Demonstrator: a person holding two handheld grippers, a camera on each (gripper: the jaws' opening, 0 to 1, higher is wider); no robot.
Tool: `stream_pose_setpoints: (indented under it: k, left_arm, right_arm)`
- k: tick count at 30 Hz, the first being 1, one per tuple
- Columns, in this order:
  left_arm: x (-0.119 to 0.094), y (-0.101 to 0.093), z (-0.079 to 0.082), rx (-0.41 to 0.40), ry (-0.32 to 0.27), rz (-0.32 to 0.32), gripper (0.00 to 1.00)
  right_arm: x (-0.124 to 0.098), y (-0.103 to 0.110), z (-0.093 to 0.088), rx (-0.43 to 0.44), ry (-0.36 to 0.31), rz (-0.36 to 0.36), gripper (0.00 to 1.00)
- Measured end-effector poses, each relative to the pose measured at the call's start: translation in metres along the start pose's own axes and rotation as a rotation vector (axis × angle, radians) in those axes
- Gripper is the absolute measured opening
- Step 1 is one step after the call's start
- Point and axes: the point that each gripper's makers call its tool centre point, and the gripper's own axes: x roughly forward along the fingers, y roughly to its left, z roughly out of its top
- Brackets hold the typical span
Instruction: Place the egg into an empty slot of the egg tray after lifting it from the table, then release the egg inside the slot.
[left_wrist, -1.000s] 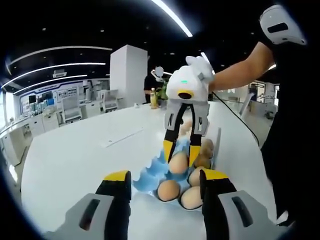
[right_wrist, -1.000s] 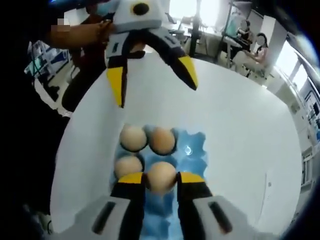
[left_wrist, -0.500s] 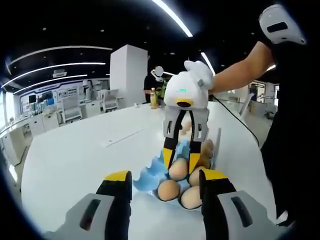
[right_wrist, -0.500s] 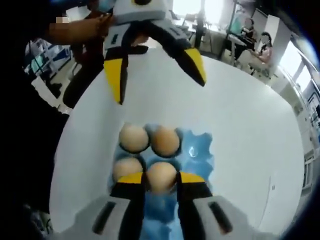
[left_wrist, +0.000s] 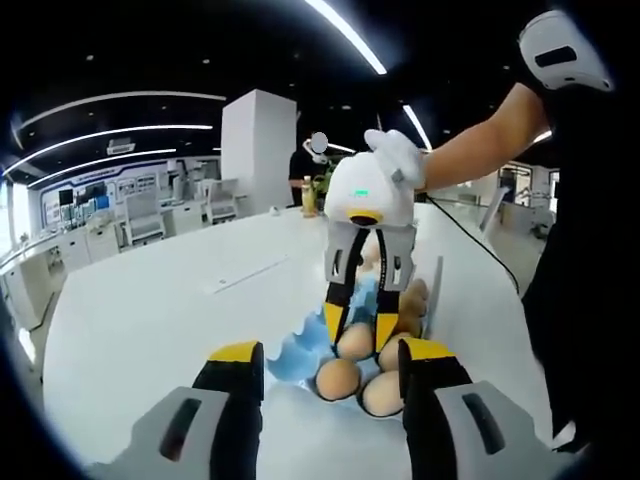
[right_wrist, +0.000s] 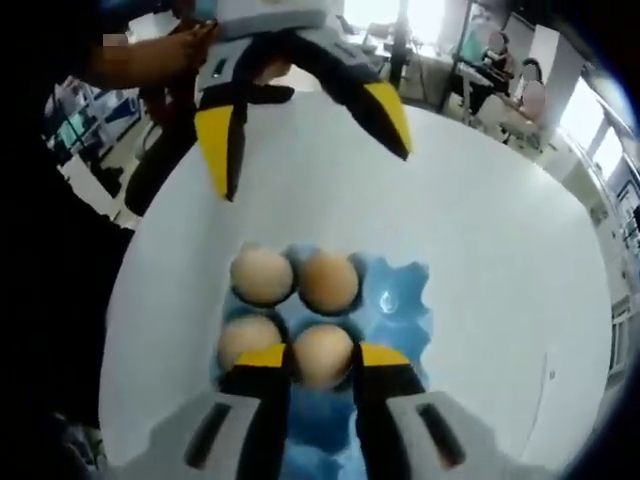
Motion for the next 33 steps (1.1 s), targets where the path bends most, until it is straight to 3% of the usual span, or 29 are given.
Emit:
stream_pose_setpoints:
  k: [12,27,33]
  left_arm:
    - [0.0,0.001,-0.004,-0.004,0.009,0.0,0.55]
    - [-0.001,0.002,-0.003,-0.006,0.006,0.0,0.55]
    - [-0.001,0.001,-0.004,-0.005,0.009,0.004,0.55]
  right_arm:
    - [0.029,0.001,0.024,-0.038,-0.016,0.044,0.26]
    - [0.059,0.007,0.023,-0.069,0.041,0.093,0.26]
    - [0.059,0.006,0.021,-0.03,0.019,0.108,0.26]
